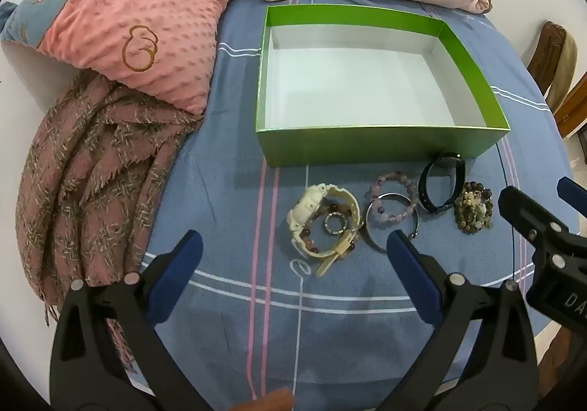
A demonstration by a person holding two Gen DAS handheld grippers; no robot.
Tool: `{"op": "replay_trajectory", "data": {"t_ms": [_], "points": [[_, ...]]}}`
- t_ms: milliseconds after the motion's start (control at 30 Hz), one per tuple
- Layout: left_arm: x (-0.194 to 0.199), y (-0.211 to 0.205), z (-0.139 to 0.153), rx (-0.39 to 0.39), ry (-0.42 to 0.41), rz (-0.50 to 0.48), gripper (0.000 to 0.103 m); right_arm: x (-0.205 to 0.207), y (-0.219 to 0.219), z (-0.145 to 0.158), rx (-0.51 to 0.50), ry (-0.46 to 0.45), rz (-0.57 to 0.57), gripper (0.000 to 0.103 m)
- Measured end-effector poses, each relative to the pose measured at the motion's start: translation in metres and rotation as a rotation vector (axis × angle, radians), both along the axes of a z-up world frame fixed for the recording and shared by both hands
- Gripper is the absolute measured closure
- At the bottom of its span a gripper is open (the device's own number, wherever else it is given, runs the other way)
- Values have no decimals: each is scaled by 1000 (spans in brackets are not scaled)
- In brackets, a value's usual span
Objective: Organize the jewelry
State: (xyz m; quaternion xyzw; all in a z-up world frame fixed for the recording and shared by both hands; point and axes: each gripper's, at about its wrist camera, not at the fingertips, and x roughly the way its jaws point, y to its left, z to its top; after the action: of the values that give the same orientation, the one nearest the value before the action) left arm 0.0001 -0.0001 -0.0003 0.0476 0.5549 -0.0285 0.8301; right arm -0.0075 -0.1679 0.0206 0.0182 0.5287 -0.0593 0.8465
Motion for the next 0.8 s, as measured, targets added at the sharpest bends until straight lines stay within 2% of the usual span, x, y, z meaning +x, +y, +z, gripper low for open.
{"op": "replay_trajectory", "data": {"t_ms": [800], "points": [[-1,-4,-3,1,4,1,2,0,-1,-3,5,7,0,1]]}}
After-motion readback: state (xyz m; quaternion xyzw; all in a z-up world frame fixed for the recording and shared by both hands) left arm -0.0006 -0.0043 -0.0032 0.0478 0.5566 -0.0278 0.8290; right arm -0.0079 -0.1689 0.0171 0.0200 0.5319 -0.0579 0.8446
